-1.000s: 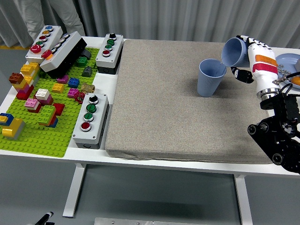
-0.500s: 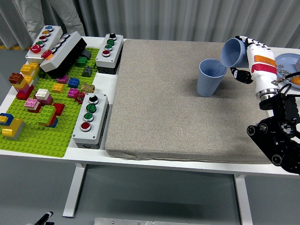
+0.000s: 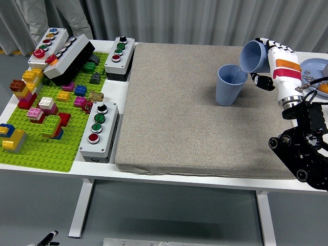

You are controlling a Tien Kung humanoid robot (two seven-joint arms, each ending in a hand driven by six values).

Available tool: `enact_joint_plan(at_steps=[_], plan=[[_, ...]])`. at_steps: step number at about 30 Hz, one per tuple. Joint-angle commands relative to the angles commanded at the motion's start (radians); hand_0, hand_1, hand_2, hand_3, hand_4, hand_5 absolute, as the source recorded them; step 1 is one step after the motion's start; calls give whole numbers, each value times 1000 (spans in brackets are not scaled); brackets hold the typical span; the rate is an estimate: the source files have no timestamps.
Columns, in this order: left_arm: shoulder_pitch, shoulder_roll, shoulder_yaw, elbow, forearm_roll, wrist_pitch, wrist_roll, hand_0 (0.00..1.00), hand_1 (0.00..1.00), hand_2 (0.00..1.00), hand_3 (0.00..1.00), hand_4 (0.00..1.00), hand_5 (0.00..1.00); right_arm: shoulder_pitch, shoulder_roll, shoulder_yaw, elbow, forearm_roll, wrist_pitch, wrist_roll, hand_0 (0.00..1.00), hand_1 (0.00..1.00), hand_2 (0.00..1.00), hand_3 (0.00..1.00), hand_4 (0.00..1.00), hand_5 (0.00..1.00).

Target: Pick cup pour cup place

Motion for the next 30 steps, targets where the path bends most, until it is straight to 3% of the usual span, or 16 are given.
enact_joint_plan(at_steps=[30], plan=[[0,1,-2,0,3,1,0,842,800,881,789,639,978,4,-8,-11,15,-100,0,-77,811,668,595,600,618,2]])
